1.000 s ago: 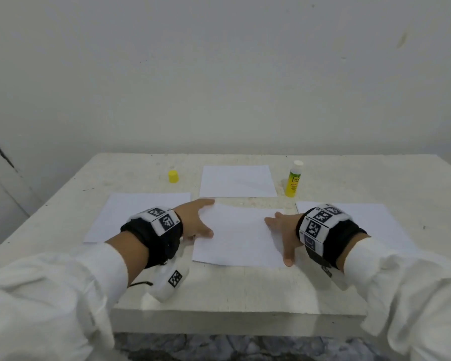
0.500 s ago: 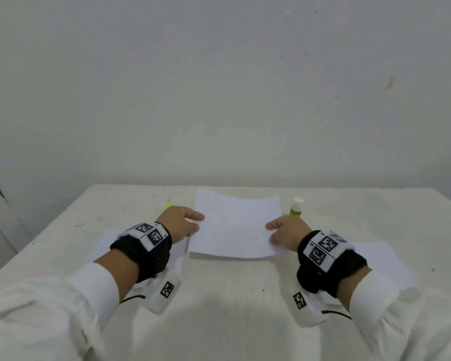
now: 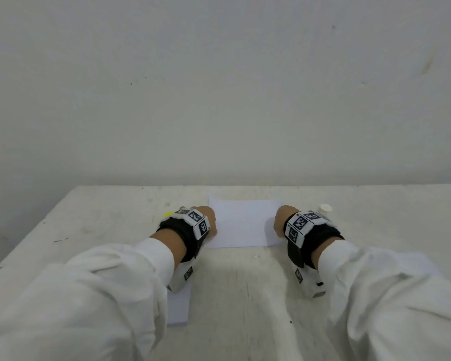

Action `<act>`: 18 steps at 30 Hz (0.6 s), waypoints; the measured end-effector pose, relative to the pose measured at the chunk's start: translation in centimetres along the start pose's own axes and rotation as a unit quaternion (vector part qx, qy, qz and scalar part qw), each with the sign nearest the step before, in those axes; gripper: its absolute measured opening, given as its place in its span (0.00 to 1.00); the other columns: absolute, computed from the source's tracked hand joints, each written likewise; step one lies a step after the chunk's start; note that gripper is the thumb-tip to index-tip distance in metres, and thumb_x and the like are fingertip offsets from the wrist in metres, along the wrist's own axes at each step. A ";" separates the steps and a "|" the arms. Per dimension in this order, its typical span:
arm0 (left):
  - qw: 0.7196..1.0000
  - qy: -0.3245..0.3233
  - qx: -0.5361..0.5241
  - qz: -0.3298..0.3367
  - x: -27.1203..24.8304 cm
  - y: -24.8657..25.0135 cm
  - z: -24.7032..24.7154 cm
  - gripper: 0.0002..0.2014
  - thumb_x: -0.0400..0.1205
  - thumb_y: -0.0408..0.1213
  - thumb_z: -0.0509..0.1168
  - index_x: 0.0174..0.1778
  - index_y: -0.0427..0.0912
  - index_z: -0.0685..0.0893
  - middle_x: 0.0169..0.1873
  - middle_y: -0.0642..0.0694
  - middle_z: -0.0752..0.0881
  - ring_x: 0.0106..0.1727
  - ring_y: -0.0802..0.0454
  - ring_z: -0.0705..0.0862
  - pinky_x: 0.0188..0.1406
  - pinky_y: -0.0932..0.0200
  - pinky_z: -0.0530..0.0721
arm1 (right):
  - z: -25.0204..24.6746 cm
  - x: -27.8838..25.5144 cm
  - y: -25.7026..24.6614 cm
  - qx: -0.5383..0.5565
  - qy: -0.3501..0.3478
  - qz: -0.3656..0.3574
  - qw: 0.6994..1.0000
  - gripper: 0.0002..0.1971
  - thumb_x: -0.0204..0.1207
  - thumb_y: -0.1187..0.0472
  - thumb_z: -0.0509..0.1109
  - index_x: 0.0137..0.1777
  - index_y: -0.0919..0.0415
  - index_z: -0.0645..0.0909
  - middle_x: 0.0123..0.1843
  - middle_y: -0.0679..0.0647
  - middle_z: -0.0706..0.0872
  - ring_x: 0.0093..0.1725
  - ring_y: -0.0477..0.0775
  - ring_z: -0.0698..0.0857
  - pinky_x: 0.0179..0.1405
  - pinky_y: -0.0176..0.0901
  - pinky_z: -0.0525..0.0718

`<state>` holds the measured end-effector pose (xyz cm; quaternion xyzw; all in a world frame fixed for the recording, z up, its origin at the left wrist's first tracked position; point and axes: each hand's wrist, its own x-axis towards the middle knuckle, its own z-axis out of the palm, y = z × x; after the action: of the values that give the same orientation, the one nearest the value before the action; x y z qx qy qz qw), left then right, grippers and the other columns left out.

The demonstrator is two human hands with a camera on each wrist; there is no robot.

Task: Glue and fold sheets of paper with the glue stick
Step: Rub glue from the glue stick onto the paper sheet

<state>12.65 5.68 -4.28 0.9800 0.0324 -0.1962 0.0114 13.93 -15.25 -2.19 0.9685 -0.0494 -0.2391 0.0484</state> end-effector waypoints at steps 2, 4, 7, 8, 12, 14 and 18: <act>0.998 0.004 0.059 0.000 0.4 -0.1 0.2 0.23 0.78 0.52 0.58 0.69 0.53 0.78 0.69 0.49 0.77 0.68 0.41 0.75 0.68 0.38 0.71 | 1.4 4.0 0.2 -0.018 -0.033 0.026 0.999 0.20 0.72 0.60 0.64 0.62 0.67 0.82 0.60 0.66 0.84 0.57 0.69 0.84 0.58 0.60 0.83; 0.996 0.023 0.089 -0.005 -2.9 0.2 -1.3 0.21 0.79 0.51 0.58 0.68 0.55 0.77 0.69 0.47 0.73 0.68 0.40 0.71 0.66 0.39 0.69 | 3.1 8.1 0.7 -0.055 -0.005 -0.003 0.998 0.21 0.72 0.58 0.64 0.64 0.64 0.80 0.65 0.66 0.80 0.62 0.70 0.80 0.61 0.61 0.81; 0.997 0.034 0.063 0.008 -5.4 0.8 -2.2 0.24 0.78 0.56 0.61 0.69 0.52 0.77 0.73 0.44 0.66 0.73 0.40 0.64 0.67 0.43 0.66 | 0.4 -2.1 0.4 -0.004 0.040 -0.032 0.999 0.22 0.76 0.57 0.64 0.70 0.64 0.73 0.74 0.63 0.71 0.71 0.68 0.71 0.68 0.60 0.75; 0.997 0.042 0.062 0.018 -6.3 1.3 -2.5 0.26 0.78 0.56 0.62 0.71 0.51 0.75 0.74 0.44 0.64 0.74 0.41 0.63 0.68 0.44 0.65 | -0.1 -4.2 0.8 0.017 0.063 -0.050 0.997 0.21 0.78 0.58 0.63 0.70 0.64 0.73 0.75 0.63 0.70 0.72 0.66 0.71 0.69 0.59 0.74; 0.984 0.080 0.115 0.114 -10.3 4.7 -3.1 0.27 0.82 0.56 0.59 0.76 0.51 0.70 0.76 0.47 0.68 0.75 0.45 0.66 0.72 0.49 0.65 | 0.1 -11.0 5.3 0.126 0.049 -0.101 0.986 0.24 0.82 0.57 0.65 0.77 0.61 0.70 0.77 0.56 0.71 0.75 0.56 0.72 0.71 0.43 0.70; 0.979 0.062 0.106 0.160 -12.4 7.2 -3.3 0.25 0.84 0.54 0.57 0.76 0.51 0.70 0.75 0.50 0.71 0.74 0.48 0.70 0.70 0.53 0.68 | 1.1 -13.2 9.2 0.162 0.043 -0.096 0.981 0.28 0.78 0.53 0.69 0.77 0.56 0.70 0.76 0.53 0.73 0.74 0.54 0.73 0.70 0.41 0.69; 0.968 0.053 0.080 0.231 -15.7 13.9 -2.6 0.20 0.85 0.51 0.57 0.66 0.43 0.81 0.66 0.48 0.80 0.66 0.48 0.78 0.57 0.57 0.75 | 3.1 -15.0 17.6 0.166 0.029 0.009 0.986 0.29 0.77 0.51 0.71 0.76 0.58 0.72 0.74 0.53 0.75 0.73 0.53 0.74 0.70 0.42 0.71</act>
<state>0.18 -9.00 4.33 0.9677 -0.2101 -0.1376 -0.0235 -1.99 -31.14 4.00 0.9691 -0.0957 -0.1990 -0.1099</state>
